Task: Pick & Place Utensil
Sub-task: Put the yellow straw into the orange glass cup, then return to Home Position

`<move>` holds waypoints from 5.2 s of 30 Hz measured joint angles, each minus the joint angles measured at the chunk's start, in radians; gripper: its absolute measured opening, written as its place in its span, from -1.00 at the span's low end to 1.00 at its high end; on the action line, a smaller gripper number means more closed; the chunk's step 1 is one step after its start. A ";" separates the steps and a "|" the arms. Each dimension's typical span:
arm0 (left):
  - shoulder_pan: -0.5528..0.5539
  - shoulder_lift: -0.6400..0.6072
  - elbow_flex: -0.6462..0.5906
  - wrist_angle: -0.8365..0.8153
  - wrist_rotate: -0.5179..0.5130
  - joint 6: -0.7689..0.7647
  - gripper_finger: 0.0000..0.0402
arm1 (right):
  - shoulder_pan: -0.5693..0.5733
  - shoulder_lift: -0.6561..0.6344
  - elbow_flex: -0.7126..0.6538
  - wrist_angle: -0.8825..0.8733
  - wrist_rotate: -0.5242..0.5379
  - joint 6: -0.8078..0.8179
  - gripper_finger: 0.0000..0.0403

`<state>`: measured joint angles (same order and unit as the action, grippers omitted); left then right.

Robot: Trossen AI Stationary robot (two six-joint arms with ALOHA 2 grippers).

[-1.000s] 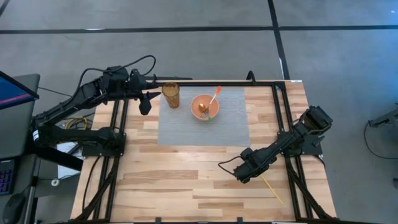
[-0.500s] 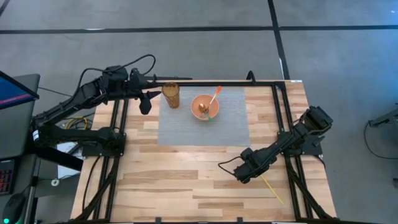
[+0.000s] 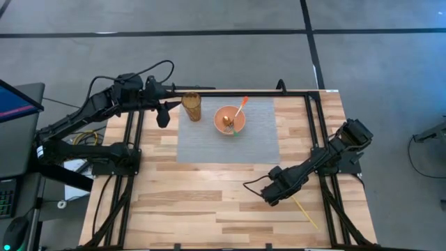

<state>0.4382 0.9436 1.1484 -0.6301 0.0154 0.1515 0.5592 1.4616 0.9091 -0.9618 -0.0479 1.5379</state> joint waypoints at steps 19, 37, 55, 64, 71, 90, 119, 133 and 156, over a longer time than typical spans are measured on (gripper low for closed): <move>0.000 0.000 0.000 0.011 0.000 0.000 -0.28 | -0.025 -0.002 -0.107 0.077 -0.025 -0.012 -0.35; 0.000 0.000 0.000 0.072 0.000 0.004 -0.28 | -0.075 -0.003 -0.130 0.190 0.018 -0.187 -0.93; -0.001 -0.017 0.000 0.060 0.000 -0.052 -0.28 | -0.276 -0.002 0.338 0.464 0.471 -0.988 -0.97; -0.001 -0.121 0.000 -0.052 0.000 -0.064 -0.28 | -0.436 -0.002 0.432 1.036 0.572 -1.728 -0.99; -0.001 -0.184 -0.004 -0.056 0.000 -0.081 -0.28 | -0.609 0.047 0.432 1.378 0.362 -1.904 -0.98; -0.001 -0.183 -0.163 -0.058 0.000 -0.079 -0.28 | -0.832 0.306 0.488 1.587 0.255 -1.827 -0.97; -0.001 -0.184 -0.163 -0.017 0.000 -0.079 -0.28 | -0.834 0.290 0.558 1.481 0.255 -1.783 0.13; -0.001 -0.184 -0.163 0.003 0.000 -0.080 -0.28 | -0.700 0.082 0.558 1.170 0.257 -1.859 0.14; -0.001 -0.183 -0.163 0.037 0.000 -0.076 -0.28 | -0.359 -0.231 0.557 0.489 0.440 -1.633 -0.11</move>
<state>0.4374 0.7609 0.9859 -0.5932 0.0154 0.0751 0.2000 1.2306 1.4666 -0.4731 0.3921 -0.0955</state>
